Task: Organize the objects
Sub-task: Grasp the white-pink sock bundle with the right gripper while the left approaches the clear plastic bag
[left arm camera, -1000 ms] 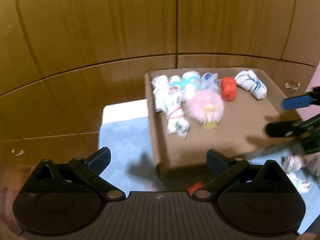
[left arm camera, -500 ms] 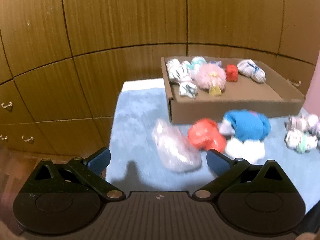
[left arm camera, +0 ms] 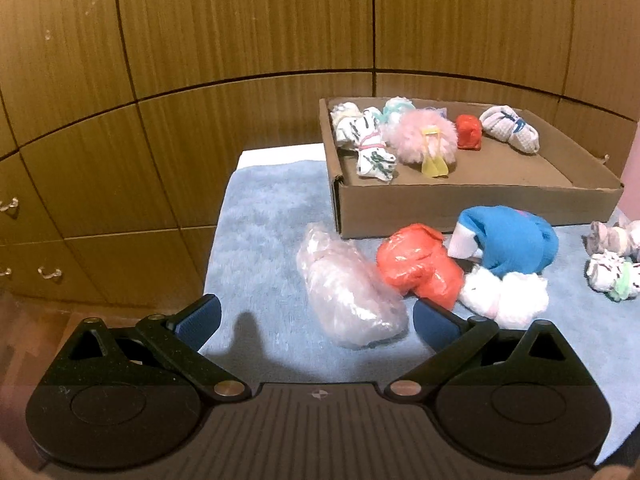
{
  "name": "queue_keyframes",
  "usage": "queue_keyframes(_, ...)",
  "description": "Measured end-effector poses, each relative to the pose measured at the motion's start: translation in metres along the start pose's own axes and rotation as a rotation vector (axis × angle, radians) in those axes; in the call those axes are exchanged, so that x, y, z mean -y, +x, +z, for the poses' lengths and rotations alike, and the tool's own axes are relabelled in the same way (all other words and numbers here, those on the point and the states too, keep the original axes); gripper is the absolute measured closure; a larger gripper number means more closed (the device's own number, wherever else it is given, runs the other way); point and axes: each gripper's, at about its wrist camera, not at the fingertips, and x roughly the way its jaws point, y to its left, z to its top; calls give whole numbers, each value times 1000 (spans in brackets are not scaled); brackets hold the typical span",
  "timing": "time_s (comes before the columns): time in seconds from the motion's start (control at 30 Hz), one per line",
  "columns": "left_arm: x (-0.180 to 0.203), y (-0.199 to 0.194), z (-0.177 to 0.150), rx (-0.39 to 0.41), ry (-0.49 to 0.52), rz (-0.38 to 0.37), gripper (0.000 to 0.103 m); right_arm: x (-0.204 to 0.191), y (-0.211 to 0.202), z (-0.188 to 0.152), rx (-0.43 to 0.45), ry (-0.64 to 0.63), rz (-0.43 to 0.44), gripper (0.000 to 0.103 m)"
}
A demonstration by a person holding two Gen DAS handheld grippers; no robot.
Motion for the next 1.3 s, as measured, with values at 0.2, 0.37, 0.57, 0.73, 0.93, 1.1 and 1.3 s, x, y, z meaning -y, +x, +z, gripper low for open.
queue_keyframes(0.2,-7,12,4,-12,-37,2,3,4,-3,-6,10,22,-9,67)
queue_keyframes(0.37,-12,19,10,-16,-38,-18,7,6,-4,-9,7,39,-11,73)
queue_keyframes(0.57,-12,24,10,-20,-29,-52,40,6,-8,-12,17,54,-11,76)
queue_keyframes(0.73,-10,16,10,-14,-4,-69,59,7,-13,-14,20,63,-5,77)
queue_keyframes(0.93,-13,2,6,5,-18,-75,59,6,-22,-14,31,69,4,77)
queue_keyframes(1.1,-17,-10,4,15,-37,-79,59,7,-26,-14,35,78,5,77)
queue_keyframes(1.3,-14,-30,17,44,-15,-93,59,9,-42,-1,75,70,14,77)
